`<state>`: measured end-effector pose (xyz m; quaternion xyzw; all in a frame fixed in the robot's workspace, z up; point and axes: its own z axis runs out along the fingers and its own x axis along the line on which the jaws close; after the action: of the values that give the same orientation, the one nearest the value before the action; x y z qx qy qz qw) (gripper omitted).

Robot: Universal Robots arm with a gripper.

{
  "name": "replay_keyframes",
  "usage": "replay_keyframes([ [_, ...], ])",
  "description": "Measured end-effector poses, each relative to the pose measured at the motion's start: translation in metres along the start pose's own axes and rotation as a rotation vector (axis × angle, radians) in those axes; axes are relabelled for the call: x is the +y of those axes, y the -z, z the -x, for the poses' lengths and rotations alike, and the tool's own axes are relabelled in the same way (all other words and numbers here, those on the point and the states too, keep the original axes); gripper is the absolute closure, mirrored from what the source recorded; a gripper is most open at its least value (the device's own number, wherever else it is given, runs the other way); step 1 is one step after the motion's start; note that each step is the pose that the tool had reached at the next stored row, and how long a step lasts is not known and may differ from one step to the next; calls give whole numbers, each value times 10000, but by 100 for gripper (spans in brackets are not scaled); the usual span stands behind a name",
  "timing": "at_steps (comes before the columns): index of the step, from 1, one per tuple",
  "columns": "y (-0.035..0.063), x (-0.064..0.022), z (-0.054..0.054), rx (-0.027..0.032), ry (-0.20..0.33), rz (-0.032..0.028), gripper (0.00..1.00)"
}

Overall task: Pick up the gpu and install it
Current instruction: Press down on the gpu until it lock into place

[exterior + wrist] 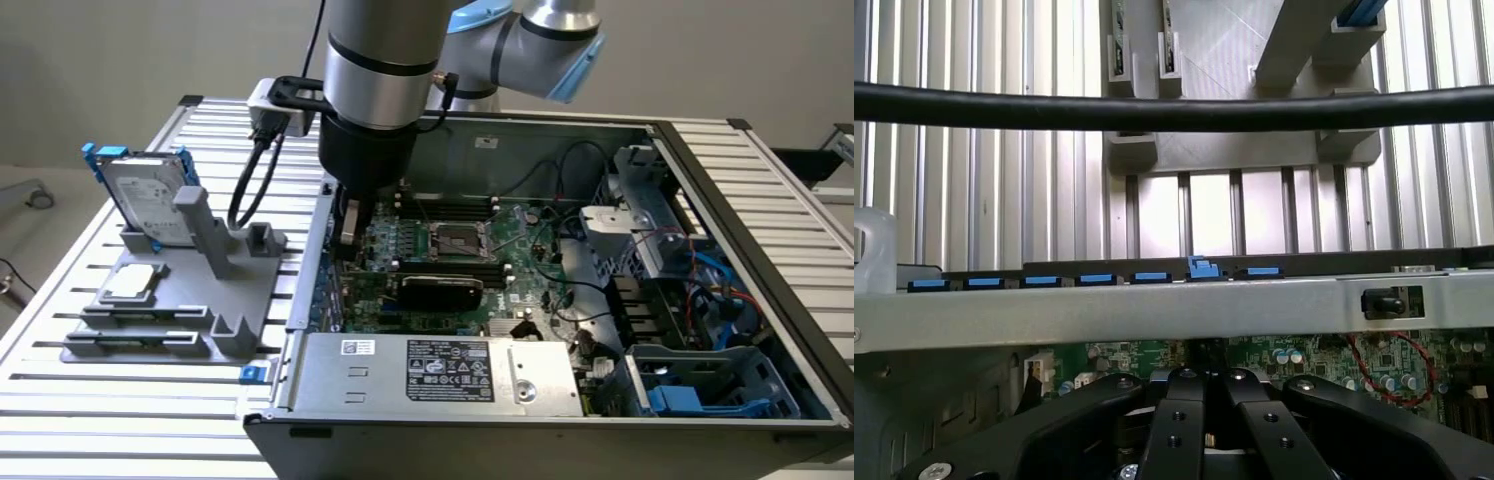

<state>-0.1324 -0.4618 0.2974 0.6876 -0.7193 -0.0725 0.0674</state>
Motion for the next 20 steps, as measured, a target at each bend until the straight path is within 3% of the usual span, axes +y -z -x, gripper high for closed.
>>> replay_keyframes([
  [10, -7, -2, 0, 30, -23, -3, 89],
  [15, 109, 13, 1, 29, -32, 4, 89],
  [20, 147, -62, 5, 30, -32, 4, 89],
])
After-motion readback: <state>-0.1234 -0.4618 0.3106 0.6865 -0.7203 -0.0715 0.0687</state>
